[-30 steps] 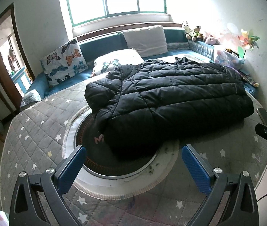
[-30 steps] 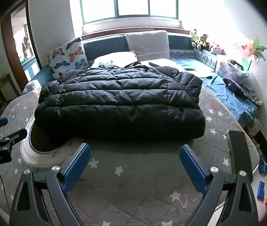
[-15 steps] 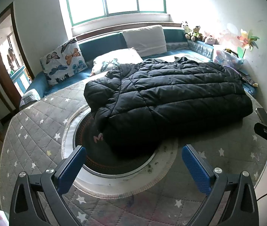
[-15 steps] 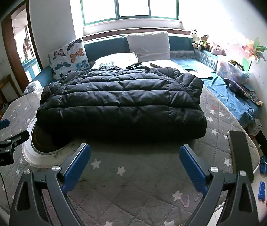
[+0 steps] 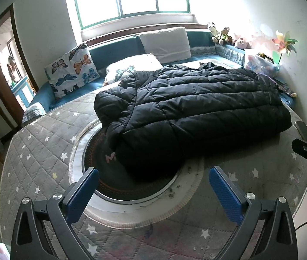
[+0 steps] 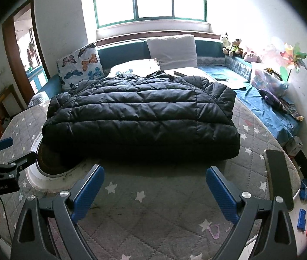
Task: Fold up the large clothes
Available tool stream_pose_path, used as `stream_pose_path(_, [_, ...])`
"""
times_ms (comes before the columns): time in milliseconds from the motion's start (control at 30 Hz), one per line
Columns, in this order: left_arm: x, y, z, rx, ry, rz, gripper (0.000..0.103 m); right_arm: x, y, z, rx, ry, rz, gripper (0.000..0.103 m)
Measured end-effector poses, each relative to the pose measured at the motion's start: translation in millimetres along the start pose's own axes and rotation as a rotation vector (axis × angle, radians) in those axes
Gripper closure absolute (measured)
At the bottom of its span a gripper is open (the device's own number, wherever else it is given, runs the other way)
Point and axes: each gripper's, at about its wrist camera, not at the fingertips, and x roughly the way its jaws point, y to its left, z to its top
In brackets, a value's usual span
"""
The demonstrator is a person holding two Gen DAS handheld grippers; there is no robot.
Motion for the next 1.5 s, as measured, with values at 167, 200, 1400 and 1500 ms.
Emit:
stream_pose_path(167, [0, -1, 0, 0.000, 0.000, -0.002, 0.000, 2, 2, -1, -0.006, 0.003, 0.002, 0.000])
stream_pose_path(200, [1, -1, 0, 0.001, 0.000, -0.003, 0.000, 3, 2, -1, -0.008, 0.003, 0.004, 0.000])
stream_pose_path(1400, [6, -4, -3, 0.015, 0.005, -0.010, 0.000, 7, 11, 2, -0.017, 0.005, 0.021, 0.000])
stream_pose_path(1500, [7, -4, -3, 0.015, 0.007, -0.010, 0.000, 7, 9, 3, -0.017, 0.006, 0.022, 0.000])
